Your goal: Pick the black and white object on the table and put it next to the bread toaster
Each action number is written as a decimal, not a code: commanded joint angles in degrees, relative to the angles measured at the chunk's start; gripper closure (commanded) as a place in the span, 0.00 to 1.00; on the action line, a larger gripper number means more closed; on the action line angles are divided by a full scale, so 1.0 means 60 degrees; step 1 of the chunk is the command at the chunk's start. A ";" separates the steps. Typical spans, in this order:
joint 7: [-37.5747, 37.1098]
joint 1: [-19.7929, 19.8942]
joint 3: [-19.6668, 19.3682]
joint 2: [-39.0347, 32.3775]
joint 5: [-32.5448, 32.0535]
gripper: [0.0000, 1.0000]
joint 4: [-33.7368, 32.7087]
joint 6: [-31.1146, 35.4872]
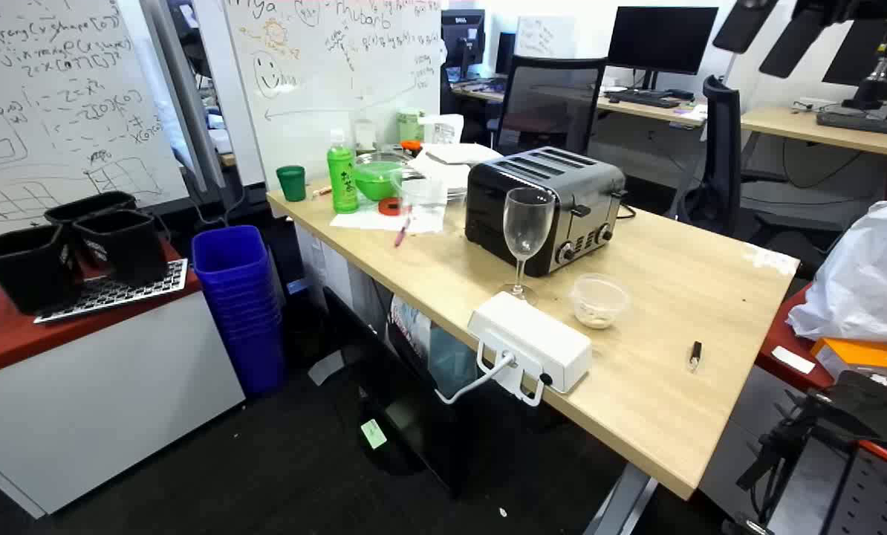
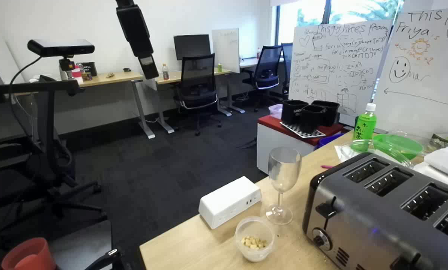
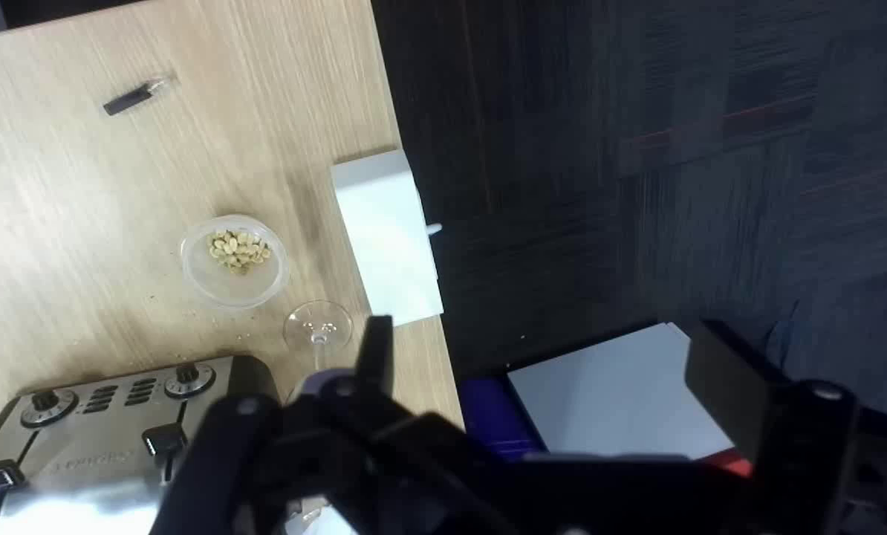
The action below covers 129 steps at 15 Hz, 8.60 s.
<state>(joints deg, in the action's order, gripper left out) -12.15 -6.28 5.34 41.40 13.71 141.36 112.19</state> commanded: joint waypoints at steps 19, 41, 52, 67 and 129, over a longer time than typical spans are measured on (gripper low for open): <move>-0.0067 0.0196 0.0098 0.0026 0.0052 0.00 0.0061 0.0043; -0.2255 0.2107 -0.0332 -0.0545 0.0073 0.00 0.2968 0.0910; -0.4459 0.2727 -0.1093 -0.4571 0.0972 0.00 0.3150 0.4615; -0.4861 0.2469 -0.1729 -0.7875 0.3043 0.00 0.3117 0.7146; -0.6942 0.1045 0.0329 -0.0392 -0.2520 0.97 0.2868 0.8862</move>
<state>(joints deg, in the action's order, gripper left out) -56.98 -1.80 5.05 38.89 -5.71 158.57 165.40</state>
